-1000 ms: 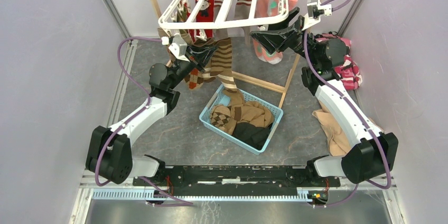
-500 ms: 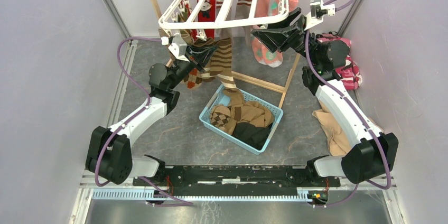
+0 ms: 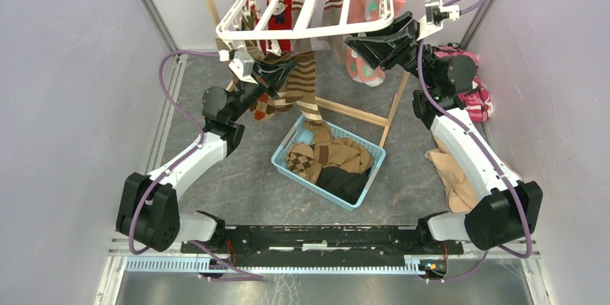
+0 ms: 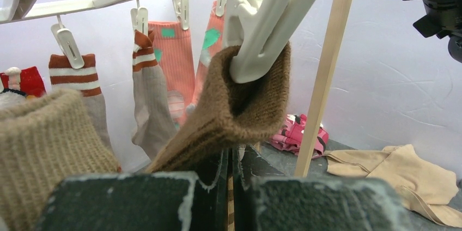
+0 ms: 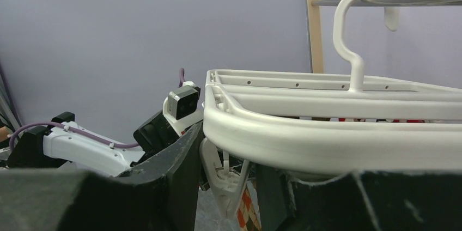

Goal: Clip the socks to the hanger
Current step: Open the clamp at the hanger.

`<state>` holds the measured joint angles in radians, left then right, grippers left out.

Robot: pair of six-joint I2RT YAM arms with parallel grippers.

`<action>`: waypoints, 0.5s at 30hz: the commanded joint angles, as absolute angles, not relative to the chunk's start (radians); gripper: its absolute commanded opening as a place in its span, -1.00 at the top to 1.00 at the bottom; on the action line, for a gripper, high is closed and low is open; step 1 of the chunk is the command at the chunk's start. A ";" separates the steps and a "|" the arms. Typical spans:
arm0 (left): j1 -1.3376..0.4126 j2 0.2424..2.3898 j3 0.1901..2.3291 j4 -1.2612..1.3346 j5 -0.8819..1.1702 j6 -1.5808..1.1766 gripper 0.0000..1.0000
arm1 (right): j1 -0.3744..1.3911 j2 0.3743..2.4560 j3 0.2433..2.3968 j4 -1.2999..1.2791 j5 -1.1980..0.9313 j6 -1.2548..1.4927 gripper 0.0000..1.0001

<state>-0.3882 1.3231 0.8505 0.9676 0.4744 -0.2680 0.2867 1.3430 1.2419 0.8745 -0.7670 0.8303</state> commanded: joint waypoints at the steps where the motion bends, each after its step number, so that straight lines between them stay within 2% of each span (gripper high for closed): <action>1: -0.384 1.290 0.861 1.006 0.479 -0.279 0.96 | 0.277 1.318 1.247 0.931 -0.793 0.854 0.14; 6: -0.384 1.289 0.861 1.006 0.478 -0.280 0.96 | 0.271 1.314 1.243 0.933 -0.798 0.857 0.12; 11: -0.384 1.286 0.862 1.005 0.479 -0.279 0.96 | 0.267 1.304 1.231 0.924 -0.803 0.850 -0.03; 15: -0.384 1.285 0.862 1.005 0.479 -0.279 0.96 | 0.262 1.297 1.229 0.911 -0.805 0.842 -0.03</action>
<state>-0.3882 1.3190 0.8505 0.9676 0.4744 -0.2680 0.2707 1.3312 1.2301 0.8745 -0.7864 0.8406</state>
